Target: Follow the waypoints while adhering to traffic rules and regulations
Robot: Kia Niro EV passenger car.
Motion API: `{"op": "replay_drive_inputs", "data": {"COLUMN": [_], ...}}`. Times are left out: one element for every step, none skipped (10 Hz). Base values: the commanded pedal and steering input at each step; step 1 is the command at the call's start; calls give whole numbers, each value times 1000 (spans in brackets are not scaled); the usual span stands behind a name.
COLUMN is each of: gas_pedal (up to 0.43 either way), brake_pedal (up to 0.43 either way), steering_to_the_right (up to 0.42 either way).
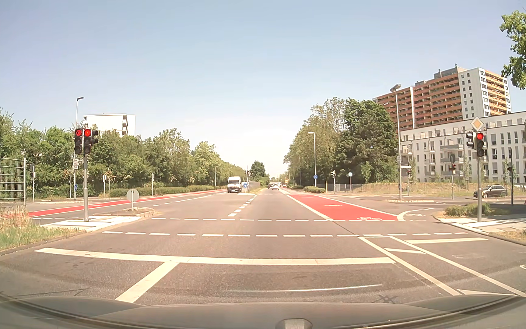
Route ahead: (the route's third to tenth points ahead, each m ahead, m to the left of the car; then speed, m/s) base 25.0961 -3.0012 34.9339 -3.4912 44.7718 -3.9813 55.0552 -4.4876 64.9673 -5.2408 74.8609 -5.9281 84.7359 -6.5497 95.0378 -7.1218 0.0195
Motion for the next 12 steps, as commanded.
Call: {"op": "replay_drive_inputs", "data": {"gas_pedal": [0, 0, 0, 0, 0, 0, 0, 0, 0, 0, 0, 0], "brake_pedal": [470, 470, 470, 470, 463, 451, 439, 439, 433, 433, 433, 433], "steering_to_the_right": [-1, -1, -4, -5, -5, -5, -3, -3, -5, -5, -5, -3]}}
